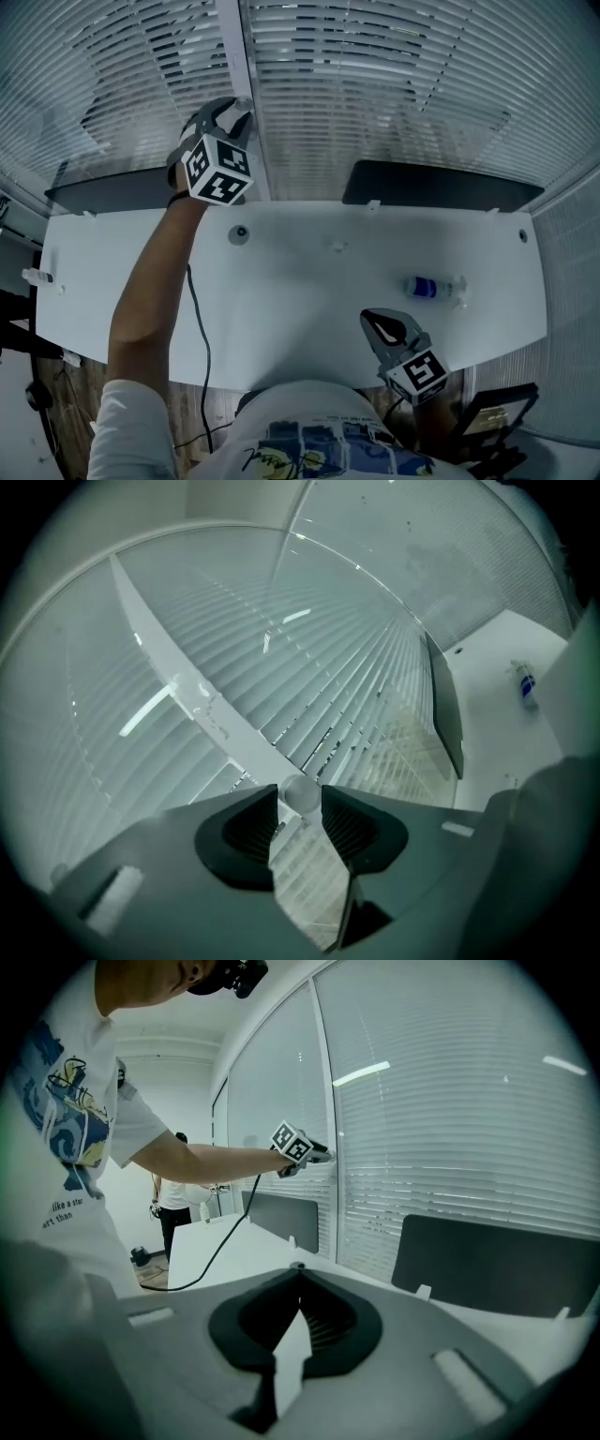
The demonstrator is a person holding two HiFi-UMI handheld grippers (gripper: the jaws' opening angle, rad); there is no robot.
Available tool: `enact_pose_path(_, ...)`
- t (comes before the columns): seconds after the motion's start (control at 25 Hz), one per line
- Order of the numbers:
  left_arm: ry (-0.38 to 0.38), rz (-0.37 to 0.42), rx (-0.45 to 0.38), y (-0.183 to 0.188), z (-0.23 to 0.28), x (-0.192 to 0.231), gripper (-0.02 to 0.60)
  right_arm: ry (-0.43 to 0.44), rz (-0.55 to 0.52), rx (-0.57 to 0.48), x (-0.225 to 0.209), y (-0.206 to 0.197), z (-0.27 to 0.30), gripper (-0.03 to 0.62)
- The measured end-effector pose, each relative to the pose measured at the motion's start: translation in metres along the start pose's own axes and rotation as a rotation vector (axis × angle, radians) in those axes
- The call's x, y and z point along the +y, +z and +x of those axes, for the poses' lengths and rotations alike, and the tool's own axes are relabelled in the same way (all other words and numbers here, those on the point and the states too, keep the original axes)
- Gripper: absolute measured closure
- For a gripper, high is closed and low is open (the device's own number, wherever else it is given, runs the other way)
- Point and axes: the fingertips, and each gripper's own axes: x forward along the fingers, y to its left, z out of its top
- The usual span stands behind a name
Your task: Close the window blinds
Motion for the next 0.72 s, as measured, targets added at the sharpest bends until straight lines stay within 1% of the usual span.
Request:
enact_pose_path(0.24, 0.028, 0.163, 0.027, 0.0043, 0.0063, -0.0033, 0.434, 0.000, 0.009, 0.006, -0.0025, 0.0012, -0.0004, 0.592)
enact_pose_path(0.32, 0.038, 0.191, 0.033, 0.0044, 0.0076, -0.0041, 0.436, 0.001, 0.016, -0.004, -0.0022, 0.0036, -0.0002, 0.592)
enact_pose_path(0.4, 0.044, 0.196, 0.034, 0.0042, 0.0091, -0.0022, 0.453, -0.003, 0.027, -0.010, -0.0019, 0.0086, 0.0012, 0.592)
enact_pose_path(0.48, 0.048, 0.179, 0.029, 0.0040, 0.0096, -0.0006, 0.453, -0.006, 0.034, -0.009, -0.0026, 0.0077, 0.0022, 0.592)
enact_pose_path(0.56, 0.058, 0.141, 0.023, 0.0043, 0.0092, 0.0006, 0.451, -0.004, 0.032, -0.001, -0.0035, 0.0040, 0.0021, 0.592)
enact_pose_path(0.64, 0.067, 0.082, 0.016, 0.0051, 0.0085, 0.0010, 0.451, -0.006, 0.031, 0.000, -0.0034, 0.0041, 0.0016, 0.592)
enact_pose_path(0.72, 0.078, -0.008, 0.008, 0.0057, 0.0075, 0.0018, 0.449, -0.011, 0.028, -0.005, -0.0041, 0.0054, 0.0015, 0.592)
